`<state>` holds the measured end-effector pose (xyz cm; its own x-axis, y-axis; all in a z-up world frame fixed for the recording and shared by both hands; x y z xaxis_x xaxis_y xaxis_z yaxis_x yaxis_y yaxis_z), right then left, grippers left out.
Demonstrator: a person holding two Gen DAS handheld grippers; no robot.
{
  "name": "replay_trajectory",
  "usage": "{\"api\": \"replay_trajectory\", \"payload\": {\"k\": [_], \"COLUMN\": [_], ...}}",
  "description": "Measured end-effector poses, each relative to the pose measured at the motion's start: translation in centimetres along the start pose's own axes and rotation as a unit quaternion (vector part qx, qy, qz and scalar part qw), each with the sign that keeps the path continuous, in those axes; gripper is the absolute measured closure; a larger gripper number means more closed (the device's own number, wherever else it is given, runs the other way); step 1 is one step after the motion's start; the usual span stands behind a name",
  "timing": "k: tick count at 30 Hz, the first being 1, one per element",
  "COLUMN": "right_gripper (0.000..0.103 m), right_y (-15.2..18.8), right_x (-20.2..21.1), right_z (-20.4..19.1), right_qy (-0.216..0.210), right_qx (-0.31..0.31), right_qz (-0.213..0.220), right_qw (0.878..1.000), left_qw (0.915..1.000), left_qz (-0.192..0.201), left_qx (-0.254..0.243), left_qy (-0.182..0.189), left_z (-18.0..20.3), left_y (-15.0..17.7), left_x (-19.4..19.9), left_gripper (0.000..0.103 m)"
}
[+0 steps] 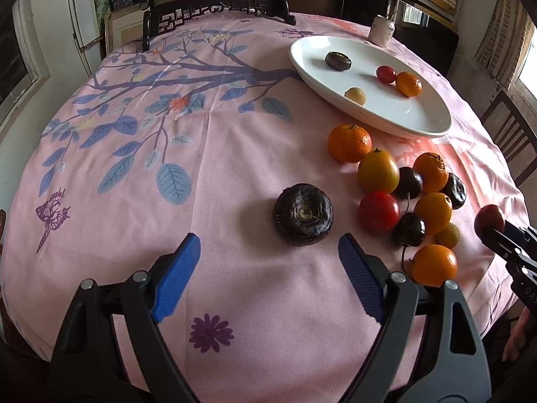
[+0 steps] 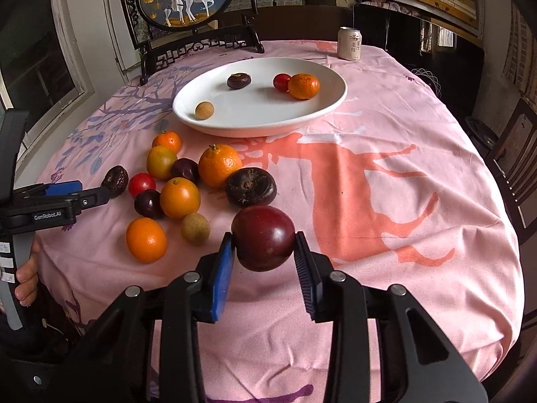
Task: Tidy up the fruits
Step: 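Grasp a dark red plum with the right gripper while the left grasps a passion fruit, then carry both fruits onto the white plate and open both grippers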
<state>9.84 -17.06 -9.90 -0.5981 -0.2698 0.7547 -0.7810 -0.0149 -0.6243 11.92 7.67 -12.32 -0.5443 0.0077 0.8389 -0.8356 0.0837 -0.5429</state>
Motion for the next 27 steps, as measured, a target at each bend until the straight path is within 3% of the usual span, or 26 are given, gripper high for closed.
{"api": "replay_trajectory", "payload": {"k": [6, 10, 13, 19, 27], "right_gripper": [0.067, 0.067, 0.067, 0.067, 0.067], "right_y": [0.2, 0.4, 0.4, 0.2, -0.7], "right_x": [0.1, 0.2, 0.6, 0.9, 0.4], "right_z": [1.0, 1.2, 1.0, 0.7, 0.1], "right_qy": [-0.001, -0.005, -0.009, -0.02, -0.025], "right_qx": [-0.017, -0.022, -0.022, -0.023, -0.018], "right_qz": [-0.007, -0.007, -0.002, 0.003, 0.002], "right_qw": [1.0, 1.0, 1.0, 1.0, 1.0], "left_qw": [0.9997, 0.9997, 0.9999, 0.9992, 0.9976], "left_qz": [-0.002, 0.007, 0.004, 0.039, 0.054], "left_qx": [-0.015, -0.014, -0.007, -0.009, -0.035], "left_qy": [-0.018, -0.016, -0.007, 0.008, 0.026], "left_z": [1.2, 1.6, 1.7, 2.1, 3.4], "left_y": [-1.1, -1.6, -1.3, -1.4, -3.8], "left_x": [-1.6, -1.3, -0.6, 2.8, 4.3], "left_gripper": [0.026, 0.063, 0.064, 0.064, 0.064]}}
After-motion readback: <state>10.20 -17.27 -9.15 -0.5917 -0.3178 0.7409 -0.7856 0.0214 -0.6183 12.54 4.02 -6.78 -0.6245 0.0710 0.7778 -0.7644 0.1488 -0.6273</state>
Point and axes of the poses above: each gripper's, at about its wrist camera, not at the fingertips, and x roughly against the way its jaws point, z to its right, y to its underside, the point moved 4 cm from there along -x, roughly the way its jaws point, and after that the axes turned 9 degrees about -x, right-handed, at the moved point
